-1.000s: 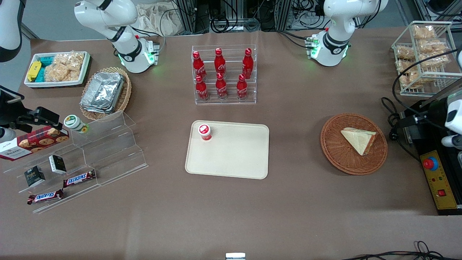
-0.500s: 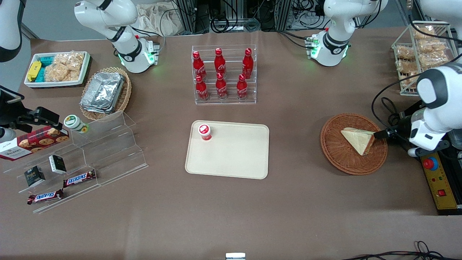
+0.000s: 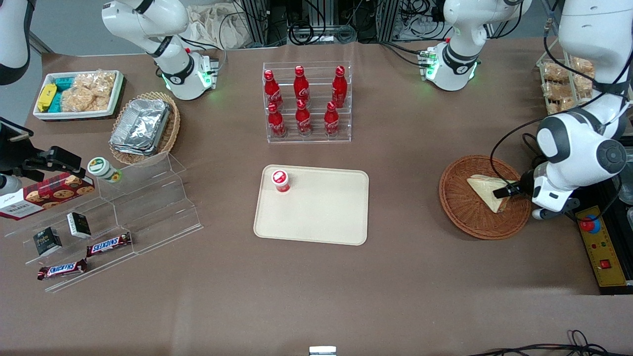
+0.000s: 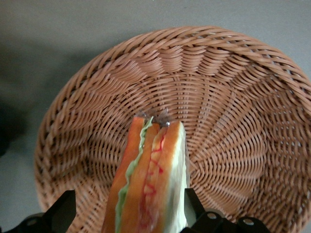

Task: Place sandwich from basket to tray
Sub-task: 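Close the left gripper on the wrapped sandwich wedge, then lift the sandwich up out of the basket with the left gripper, then carry the sandwich over the cream tray with the left gripper, then lower the sandwich onto the tray and open the left gripper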

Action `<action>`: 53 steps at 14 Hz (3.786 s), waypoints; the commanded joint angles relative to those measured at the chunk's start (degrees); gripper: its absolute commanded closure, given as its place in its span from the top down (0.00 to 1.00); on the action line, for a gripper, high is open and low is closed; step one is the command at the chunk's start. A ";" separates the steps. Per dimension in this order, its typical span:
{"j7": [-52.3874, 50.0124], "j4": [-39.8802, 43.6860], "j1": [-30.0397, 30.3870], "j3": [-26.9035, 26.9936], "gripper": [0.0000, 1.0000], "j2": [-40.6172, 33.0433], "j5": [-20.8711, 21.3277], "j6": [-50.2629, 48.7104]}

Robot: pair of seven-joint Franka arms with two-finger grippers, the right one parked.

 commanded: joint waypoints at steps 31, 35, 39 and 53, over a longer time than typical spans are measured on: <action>-47.89 41.60 -7.18 -42.30 0.14 1.77 17.16 -42.16; -48.44 41.61 -11.41 -42.12 0.14 12.59 24.20 -35.05; -50.10 41.43 -15.45 -41.86 0.14 21.29 31.22 -29.85; -58.62 45.64 -23.90 -35.27 1.00 30.90 41.96 -22.98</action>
